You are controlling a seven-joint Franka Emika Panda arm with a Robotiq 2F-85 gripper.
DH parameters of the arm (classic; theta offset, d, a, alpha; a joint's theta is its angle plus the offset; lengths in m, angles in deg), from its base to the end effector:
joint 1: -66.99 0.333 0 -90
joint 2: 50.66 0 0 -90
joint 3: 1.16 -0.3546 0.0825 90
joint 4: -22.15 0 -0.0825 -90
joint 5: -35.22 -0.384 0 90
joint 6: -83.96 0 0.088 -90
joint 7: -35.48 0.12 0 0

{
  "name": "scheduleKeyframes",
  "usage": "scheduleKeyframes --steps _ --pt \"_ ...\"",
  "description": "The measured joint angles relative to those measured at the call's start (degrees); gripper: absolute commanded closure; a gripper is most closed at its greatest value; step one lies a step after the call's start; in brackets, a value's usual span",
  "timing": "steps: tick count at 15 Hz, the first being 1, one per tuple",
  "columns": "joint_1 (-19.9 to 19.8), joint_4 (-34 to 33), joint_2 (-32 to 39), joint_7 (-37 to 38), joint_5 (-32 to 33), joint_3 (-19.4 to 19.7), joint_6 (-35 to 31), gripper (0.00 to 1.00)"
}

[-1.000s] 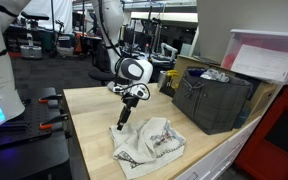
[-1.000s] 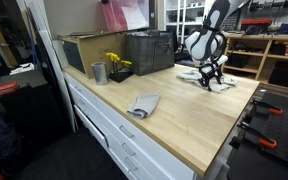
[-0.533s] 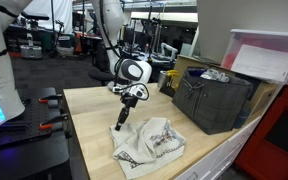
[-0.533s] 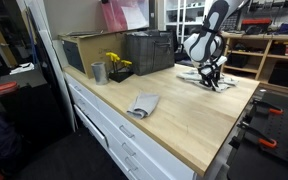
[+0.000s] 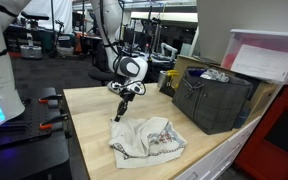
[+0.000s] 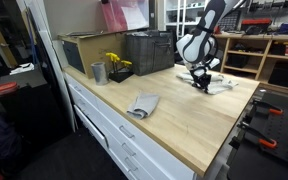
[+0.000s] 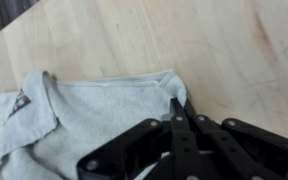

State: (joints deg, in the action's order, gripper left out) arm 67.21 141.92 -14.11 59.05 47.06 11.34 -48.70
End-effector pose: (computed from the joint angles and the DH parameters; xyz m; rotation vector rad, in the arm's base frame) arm 0.5289 -0.1270 0.1140 2.7291 -0.6077 -0.5388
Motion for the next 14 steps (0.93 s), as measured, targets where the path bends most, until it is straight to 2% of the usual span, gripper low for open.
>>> scheduleKeyframes --steps 5,8,9,11,14 --pt "2.0 -4.1 0.0 -4.2 -4.2 -8.7 0.1 0.99" --pt "4.2 -8.4 0.9 -6.7 -5.0 -12.3 0.7 0.99" --pt "5.1 -10.1 1.3 -7.3 -5.0 -13.0 1.3 0.72" --pt "6.5 -13.3 2.1 -8.7 -5.2 -14.1 2.3 0.65" --pt "6.8 -16.7 2.7 -11.7 -7.3 -15.2 2.7 0.42"
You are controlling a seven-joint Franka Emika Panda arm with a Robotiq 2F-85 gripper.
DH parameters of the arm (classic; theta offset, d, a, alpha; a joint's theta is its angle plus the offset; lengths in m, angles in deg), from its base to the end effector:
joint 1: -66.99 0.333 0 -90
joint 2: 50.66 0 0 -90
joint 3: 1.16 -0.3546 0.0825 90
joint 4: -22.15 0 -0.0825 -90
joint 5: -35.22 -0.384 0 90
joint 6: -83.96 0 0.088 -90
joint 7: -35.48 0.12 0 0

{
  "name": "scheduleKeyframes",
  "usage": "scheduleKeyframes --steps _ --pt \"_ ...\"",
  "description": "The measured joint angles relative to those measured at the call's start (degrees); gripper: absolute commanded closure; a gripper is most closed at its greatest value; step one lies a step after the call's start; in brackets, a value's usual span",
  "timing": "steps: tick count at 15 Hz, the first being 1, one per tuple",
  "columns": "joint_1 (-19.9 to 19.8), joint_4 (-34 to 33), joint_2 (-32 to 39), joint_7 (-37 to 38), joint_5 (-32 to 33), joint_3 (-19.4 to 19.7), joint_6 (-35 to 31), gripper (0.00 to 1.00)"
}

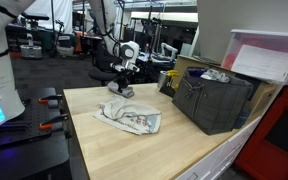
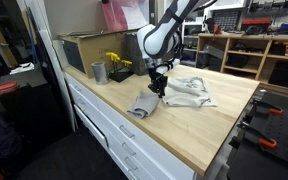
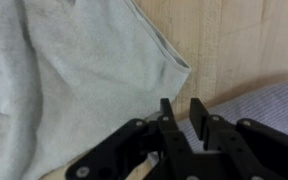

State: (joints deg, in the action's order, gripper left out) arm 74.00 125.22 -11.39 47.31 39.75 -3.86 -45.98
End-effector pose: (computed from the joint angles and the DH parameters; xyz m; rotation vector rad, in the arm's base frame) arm 0.6401 0.1047 0.1660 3.0614 0.0198 -0.3176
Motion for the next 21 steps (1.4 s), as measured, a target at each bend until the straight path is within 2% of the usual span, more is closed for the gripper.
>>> scheduleKeyframes --steps 3,6,10,14,17,21 --pt "-2.3 -1.3 -0.4 -4.9 -4.7 -0.1 0.0 0.19" --pt "-6.8 -1.3 -0.7 -9.5 -8.6 -0.1 0.0 0.01" --pt "-12.8 -1.2 -0.6 -13.7 -11.0 0.8 -0.1 0.0" --pt "-17.3 -0.6 -0.3 -14.2 -14.1 2.2 -0.1 0.0" --pt "-19.6 0.9 0.1 -14.2 -16.4 3.2 -0.4 0.0" --pt "-20.4 2.6 1.3 -12.3 -19.0 5.0 -1.2 0.0"
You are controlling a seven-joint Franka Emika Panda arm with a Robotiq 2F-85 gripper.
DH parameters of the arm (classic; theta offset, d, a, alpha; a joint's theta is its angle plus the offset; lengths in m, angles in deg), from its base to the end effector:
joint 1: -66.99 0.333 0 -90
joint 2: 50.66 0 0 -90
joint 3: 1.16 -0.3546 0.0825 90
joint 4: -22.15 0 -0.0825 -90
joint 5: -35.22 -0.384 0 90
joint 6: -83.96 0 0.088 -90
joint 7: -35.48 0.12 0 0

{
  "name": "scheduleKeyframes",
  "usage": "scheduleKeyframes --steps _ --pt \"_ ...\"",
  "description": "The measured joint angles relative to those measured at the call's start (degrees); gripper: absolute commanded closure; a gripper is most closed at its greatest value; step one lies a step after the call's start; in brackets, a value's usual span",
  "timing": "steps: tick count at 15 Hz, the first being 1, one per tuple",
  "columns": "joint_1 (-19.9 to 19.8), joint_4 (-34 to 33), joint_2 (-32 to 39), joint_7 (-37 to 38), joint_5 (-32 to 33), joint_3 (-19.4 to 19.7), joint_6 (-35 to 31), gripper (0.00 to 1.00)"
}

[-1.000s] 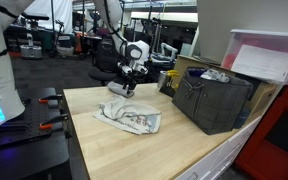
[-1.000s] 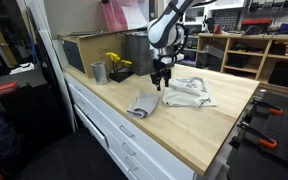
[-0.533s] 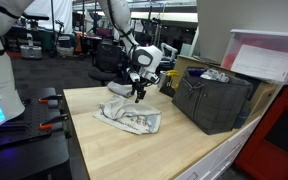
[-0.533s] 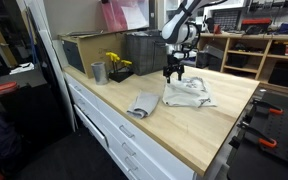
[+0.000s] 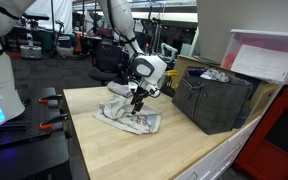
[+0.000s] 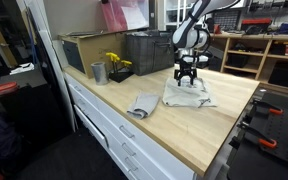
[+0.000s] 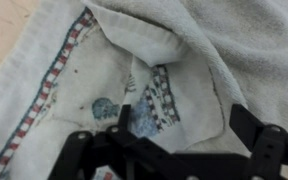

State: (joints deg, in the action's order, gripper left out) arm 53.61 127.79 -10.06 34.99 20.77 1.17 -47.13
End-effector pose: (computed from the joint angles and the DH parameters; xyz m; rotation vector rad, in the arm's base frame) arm 0.6088 -0.1618 0.1370 -2.8718 0.6581 0.3532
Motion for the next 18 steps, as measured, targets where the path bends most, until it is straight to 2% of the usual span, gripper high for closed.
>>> scheduleKeyframes --steps 1,2,4,12,13,15,16,18 --pt "0.0 0.3 0.4 0.8 -0.6 0.3 -0.3 0.04" --pt "0.0 0.6 0.6 1.9 -0.9 0.4 -0.7 0.28" --pt "0.5 1.0 1.1 4.9 -0.9 0.6 -1.9 0.31" --pt "4.2 3.9 -0.6 15.6 -0.9 3.9 -4.7 0.93" --pt "4.8 4.8 -1.2 16.7 -0.8 4.5 -5.1 0.77" --pt "6.1 6.6 -2.7 19.0 -0.6 5.7 -5.4 0.55" --pt "6.8 7.6 -3.5 20.4 -0.3 6.4 -5.4 0.89" --pt "8.2 9.3 -5.2 22.5 0.8 7.8 -5.4 0.91"
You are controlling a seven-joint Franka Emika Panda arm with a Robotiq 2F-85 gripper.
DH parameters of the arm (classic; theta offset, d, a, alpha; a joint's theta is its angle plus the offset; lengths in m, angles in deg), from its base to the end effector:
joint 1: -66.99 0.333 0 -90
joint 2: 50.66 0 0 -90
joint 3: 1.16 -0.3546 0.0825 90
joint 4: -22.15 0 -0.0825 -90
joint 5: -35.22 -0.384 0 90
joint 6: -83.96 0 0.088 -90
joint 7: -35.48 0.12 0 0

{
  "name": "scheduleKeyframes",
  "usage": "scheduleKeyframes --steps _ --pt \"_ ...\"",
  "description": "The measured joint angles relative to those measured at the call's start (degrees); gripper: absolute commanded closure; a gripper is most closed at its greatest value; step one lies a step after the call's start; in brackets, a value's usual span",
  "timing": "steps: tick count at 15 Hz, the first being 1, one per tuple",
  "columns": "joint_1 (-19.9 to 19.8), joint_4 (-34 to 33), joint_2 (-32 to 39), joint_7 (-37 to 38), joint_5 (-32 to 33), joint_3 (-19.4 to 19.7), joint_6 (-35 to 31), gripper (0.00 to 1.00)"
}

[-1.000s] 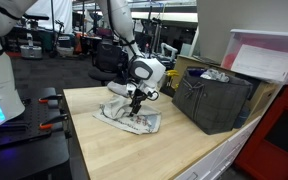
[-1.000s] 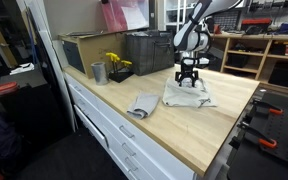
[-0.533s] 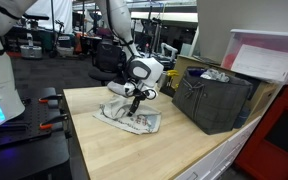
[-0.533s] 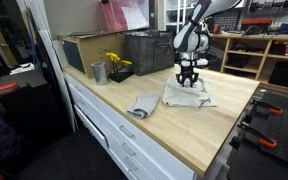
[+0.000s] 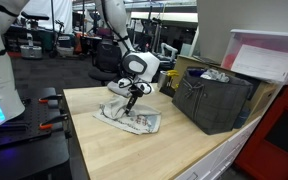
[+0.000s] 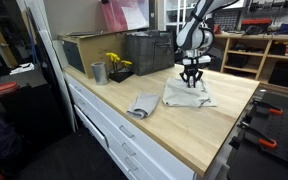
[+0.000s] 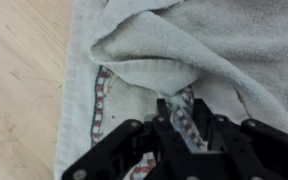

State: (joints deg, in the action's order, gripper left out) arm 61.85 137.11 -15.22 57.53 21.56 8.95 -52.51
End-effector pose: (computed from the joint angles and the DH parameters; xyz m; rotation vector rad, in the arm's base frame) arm 0.5731 -0.1514 0.1484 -2.8386 1.2382 0.3523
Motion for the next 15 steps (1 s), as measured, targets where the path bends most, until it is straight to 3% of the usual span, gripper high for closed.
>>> scheduleKeyframes --steps 2,5,6,7,11,12,14,15 --pt "1.1 1.5 -1.6 1.7 1.3 1.0 0.0 1.0" --pt "2.1 2.8 -3.1 3.3 3.1 1.7 0.0 1.0" --pt "2.2 2.9 -3.4 3.5 3.6 1.7 0.0 0.74" --pt "2.4 3.0 -3.5 3.5 3.8 1.7 0.0 0.73" --pt "2.9 2.9 -3.5 2.8 4.4 0.9 0.0 0.44" --pt "2.9 2.8 -3.3 2.1 4.6 0.5 -0.1 0.85" --pt "2.9 2.5 -2.6 1.3 5.5 0.2 -0.2 0.84" --pt "2.8 2.4 -2.2 0.9 6.1 0.2 -0.4 0.9"
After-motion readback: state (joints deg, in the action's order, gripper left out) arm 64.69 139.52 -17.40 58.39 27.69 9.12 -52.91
